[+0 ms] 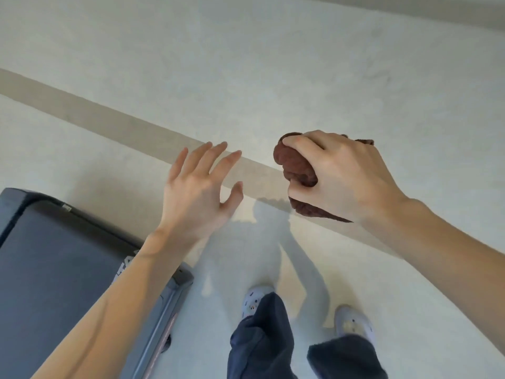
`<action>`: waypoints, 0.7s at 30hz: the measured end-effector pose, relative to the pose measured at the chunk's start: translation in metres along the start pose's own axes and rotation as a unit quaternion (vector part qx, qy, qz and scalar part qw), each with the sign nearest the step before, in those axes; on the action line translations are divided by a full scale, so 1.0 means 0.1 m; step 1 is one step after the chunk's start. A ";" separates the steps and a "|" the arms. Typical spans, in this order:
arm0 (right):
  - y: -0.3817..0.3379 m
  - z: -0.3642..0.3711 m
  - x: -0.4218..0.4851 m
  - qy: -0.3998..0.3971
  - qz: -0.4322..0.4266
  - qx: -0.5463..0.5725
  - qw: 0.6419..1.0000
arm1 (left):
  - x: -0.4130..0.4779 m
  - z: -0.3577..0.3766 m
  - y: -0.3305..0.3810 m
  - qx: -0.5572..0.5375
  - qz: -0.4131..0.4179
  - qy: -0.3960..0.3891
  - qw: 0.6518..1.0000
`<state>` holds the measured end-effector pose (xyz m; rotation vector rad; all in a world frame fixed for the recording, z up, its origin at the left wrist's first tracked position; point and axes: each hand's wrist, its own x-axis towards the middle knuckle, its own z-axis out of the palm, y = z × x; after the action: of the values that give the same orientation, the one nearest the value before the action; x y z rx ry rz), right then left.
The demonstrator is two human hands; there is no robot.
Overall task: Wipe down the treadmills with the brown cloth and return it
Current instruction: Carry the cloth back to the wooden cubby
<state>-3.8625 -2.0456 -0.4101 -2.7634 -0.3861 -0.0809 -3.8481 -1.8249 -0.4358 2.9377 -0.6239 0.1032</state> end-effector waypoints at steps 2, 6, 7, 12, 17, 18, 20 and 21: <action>0.08 -0.39 -0.01 0.006 -0.002 -0.002 1.000 | 0.12 -0.28 0.23 0.005 -0.005 0.006 1.000; 0.20 -1.19 0.03 0.000 -0.037 -0.006 0.999 | 0.28 -0.89 0.66 0.013 -0.039 0.009 0.999; 0.22 -1.39 0.06 0.000 -0.046 -0.002 0.999 | 0.31 -1.05 0.76 0.011 -0.052 -0.001 0.999; 0.27 -2.33 0.14 0.051 -0.092 -0.007 0.994 | 0.41 -1.81 1.22 0.010 -0.105 -0.016 0.994; 0.24 -3.04 0.16 0.071 -0.148 -0.009 0.986 | 0.45 -2.49 1.53 0.016 -0.143 -0.013 0.990; 0.23 -3.16 0.16 0.073 -0.150 -0.010 0.986 | 0.44 -2.63 1.58 0.016 -0.149 -0.013 0.989; 0.16 -3.39 0.16 0.068 -0.152 -0.006 0.986 | 0.43 -2.89 1.67 0.010 -0.158 -0.025 0.987; 0.12 -3.49 0.16 0.063 -0.155 -0.004 0.986 | 0.43 -3.02 1.70 0.003 -0.163 -0.034 0.986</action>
<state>-3.8468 -2.1735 -0.0846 -2.6636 -0.7788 -0.3332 -3.8904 -1.9512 -0.1133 3.0124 -0.1431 -0.0283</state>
